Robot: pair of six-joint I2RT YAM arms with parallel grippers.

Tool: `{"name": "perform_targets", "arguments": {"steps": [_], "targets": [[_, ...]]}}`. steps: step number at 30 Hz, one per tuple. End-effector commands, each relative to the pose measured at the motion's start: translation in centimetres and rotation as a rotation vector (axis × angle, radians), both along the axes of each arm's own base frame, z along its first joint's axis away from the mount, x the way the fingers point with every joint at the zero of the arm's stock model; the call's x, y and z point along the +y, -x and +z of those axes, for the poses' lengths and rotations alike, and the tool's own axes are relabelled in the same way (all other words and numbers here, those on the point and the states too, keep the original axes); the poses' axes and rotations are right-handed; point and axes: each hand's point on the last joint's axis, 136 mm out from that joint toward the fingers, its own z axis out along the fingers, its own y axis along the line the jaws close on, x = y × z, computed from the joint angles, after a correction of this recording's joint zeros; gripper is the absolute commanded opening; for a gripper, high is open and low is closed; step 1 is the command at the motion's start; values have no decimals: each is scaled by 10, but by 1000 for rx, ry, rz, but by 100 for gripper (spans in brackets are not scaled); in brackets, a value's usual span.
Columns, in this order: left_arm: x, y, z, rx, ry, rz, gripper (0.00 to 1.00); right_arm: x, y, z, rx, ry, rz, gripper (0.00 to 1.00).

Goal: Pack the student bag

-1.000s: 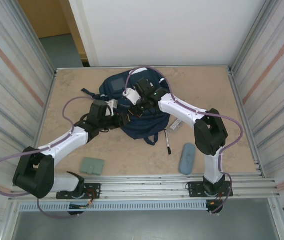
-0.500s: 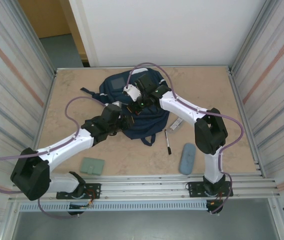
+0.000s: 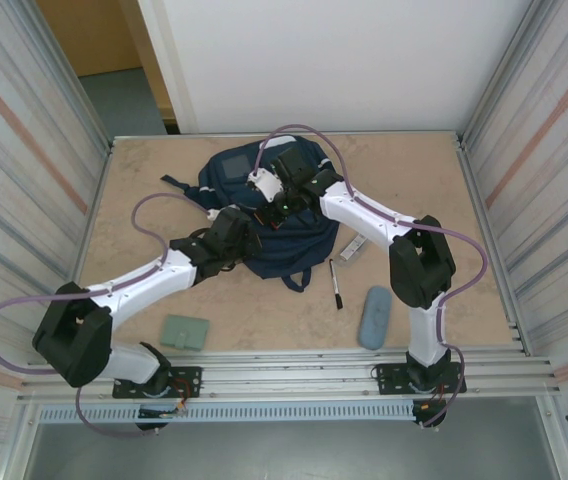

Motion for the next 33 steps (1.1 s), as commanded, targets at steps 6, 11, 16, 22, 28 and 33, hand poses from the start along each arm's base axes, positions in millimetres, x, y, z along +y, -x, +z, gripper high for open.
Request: {"name": "perform_targets", "arguments": {"steps": [6, 11, 16, 22, 28, 33], "targets": [[1, -11, 8, -6, 26, 11, 23, 6, -2, 21, 10, -61, -13, 0], [-19, 9, 51, -83, 124, -61, 23, 5, -5, 20, 18, -63, -23, 0], [-21, 12, 53, -79, 56, -72, 22, 9, -4, 20, 28, -84, -21, 0], [-19, 2, 38, -68, 8, -34, 22, 10, -1, 19, 34, -72, -18, 0], [-25, -12, 26, -59, 15, -38, 23, 9, 2, 22, 36, -78, -18, 0], [-13, -16, 15, -30, -6, 15, 23, 10, 3, 27, 37, -88, -18, 0]]}}
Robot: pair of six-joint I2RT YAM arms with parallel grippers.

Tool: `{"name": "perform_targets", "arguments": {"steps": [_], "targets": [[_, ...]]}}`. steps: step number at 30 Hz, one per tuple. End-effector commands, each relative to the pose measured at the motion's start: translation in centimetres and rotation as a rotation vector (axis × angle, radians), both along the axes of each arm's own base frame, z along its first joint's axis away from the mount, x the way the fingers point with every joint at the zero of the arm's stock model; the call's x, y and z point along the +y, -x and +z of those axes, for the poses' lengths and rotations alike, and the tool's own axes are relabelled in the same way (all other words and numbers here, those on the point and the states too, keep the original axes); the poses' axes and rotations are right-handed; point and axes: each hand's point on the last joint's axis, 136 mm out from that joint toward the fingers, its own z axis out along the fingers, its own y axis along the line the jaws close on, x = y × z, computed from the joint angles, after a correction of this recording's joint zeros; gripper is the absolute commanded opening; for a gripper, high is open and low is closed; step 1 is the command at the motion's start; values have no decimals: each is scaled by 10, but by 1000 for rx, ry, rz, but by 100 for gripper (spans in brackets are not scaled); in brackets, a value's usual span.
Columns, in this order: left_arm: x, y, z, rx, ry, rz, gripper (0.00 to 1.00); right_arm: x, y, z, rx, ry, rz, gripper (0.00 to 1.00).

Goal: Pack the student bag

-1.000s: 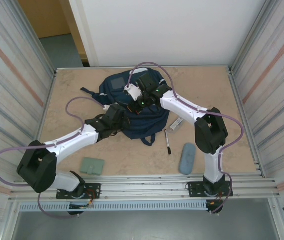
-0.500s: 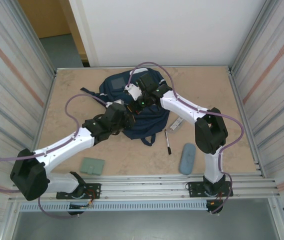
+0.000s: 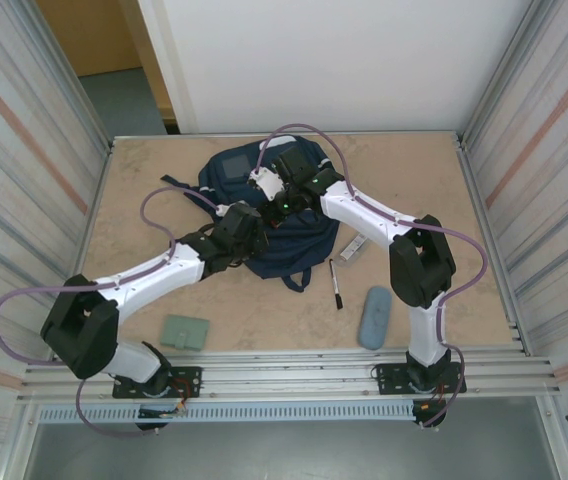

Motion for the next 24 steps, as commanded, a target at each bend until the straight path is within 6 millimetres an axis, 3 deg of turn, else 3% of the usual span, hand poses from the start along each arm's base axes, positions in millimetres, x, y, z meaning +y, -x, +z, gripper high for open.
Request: {"name": "perform_targets", "arguments": {"steps": [1, 12, 17, 24], "targets": [[9, -11, 5, -24, -10, 50, 23, 10, 4, 26, 3, -70, 12, 0], [12, -21, -20, 24, -35, 57, 24, 12, 6, 32, -4, -83, 21, 0], [14, -21, -20, 18, -40, 58, 14, 12, 7, 29, 1, -75, 23, 0], [24, -20, -5, -4, 9, 55, 0, 9, 5, 22, 2, -59, 18, 0]]}}
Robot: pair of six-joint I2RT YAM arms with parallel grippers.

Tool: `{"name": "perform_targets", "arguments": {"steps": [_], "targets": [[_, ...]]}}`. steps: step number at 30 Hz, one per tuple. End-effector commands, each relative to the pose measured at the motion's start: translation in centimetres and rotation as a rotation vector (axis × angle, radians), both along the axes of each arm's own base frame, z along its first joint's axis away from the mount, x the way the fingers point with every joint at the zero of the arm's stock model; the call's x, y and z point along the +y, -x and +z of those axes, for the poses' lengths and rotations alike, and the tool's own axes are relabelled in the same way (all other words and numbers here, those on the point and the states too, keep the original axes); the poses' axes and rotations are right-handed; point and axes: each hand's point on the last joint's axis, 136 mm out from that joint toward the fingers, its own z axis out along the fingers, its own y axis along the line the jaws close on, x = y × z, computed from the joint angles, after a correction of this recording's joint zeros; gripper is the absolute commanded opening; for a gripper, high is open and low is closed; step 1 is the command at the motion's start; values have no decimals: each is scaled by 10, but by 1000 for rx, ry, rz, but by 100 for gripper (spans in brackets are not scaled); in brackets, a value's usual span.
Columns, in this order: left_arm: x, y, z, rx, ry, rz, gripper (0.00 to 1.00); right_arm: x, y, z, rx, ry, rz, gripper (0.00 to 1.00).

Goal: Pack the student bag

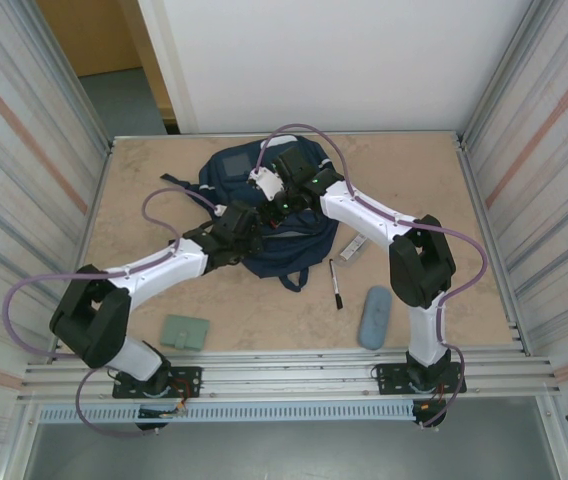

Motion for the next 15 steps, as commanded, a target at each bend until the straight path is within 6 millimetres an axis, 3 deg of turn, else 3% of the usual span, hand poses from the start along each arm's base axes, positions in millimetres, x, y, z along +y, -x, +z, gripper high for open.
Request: {"name": "perform_targets", "arguments": {"steps": [1, 6, 11, 13, 15], "targets": [[13, -6, 17, -51, 32, 20, 0, 6, 4, 20, -3, -45, 11, 0], [16, 1, 37, -76, 114, -37, 0, -3, -2, 13, -21, -1, 10, 0], [13, 8, 56, -54, 418, -65, 0, -14, 0, -3, -68, 107, 68, 0], [16, 11, 63, -65, 403, -101, 0, -15, 3, -8, -73, 133, 95, 0], [29, 15, 60, -67, 269, -130, 0, -16, 7, -8, -69, 133, 120, 0]]}}
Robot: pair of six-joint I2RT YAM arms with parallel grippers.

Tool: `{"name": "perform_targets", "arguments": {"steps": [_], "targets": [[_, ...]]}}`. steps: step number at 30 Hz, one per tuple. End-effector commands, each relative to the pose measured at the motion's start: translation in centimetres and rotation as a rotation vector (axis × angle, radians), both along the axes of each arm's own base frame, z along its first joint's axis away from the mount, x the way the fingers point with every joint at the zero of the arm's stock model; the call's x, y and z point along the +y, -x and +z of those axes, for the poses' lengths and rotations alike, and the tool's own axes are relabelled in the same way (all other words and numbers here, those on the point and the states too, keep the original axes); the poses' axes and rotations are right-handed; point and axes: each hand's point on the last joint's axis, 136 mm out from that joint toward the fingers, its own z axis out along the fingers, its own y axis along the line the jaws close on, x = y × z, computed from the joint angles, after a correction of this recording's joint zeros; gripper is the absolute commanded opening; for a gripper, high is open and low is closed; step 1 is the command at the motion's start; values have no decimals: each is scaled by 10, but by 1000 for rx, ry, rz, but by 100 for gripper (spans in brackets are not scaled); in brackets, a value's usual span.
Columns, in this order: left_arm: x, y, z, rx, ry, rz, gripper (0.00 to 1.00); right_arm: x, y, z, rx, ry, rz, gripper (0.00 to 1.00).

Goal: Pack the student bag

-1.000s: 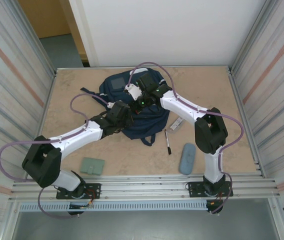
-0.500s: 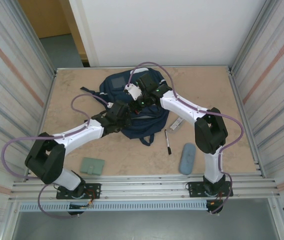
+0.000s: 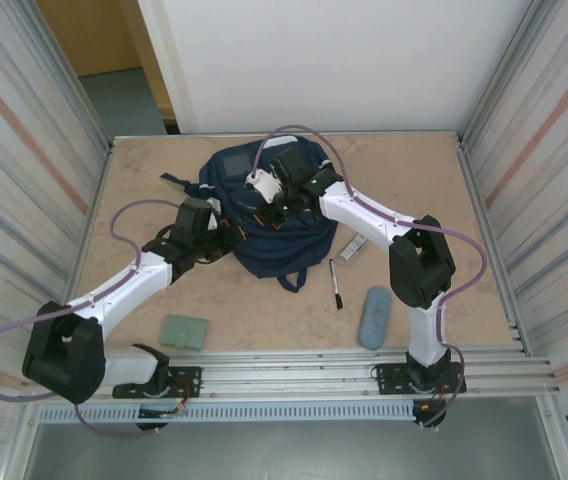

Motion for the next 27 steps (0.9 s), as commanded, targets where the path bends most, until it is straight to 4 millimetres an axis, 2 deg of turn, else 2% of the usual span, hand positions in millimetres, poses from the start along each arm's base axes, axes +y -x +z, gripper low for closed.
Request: {"name": "perform_targets", "arguments": {"steps": [1, 5, 9, 11, 13, 15, 17, 22, 27], "targets": [[8, 8, 17, -50, -97, -87, 0, -12, 8, -3, 1, 75, 56, 0], [33, 8, -11, -68, -320, -128, 0, -13, 18, 6, -13, 56, 111, 0], [33, -3, -22, -154, -396, -194, 0, -12, 32, 16, -33, 50, 173, 0], [25, -9, -16, -216, -387, -232, 0, -13, 35, 18, -52, 65, 178, 0], [7, -9, -1, -285, -312, -298, 0, -13, 37, 17, -65, 76, 179, 0], [-14, -2, 16, -329, -176, -359, 15, -12, 35, 17, -68, 83, 173, 0], [-28, 7, 24, -329, -75, -372, 23, -13, 36, 16, -55, 100, 167, 0], [-39, 21, 12, -232, -145, -277, 23, -10, 30, 16, -55, 95, 141, 0], [-46, 24, 0, -179, -149, -150, 25, -5, 27, 20, -34, 67, 116, 0]]}}
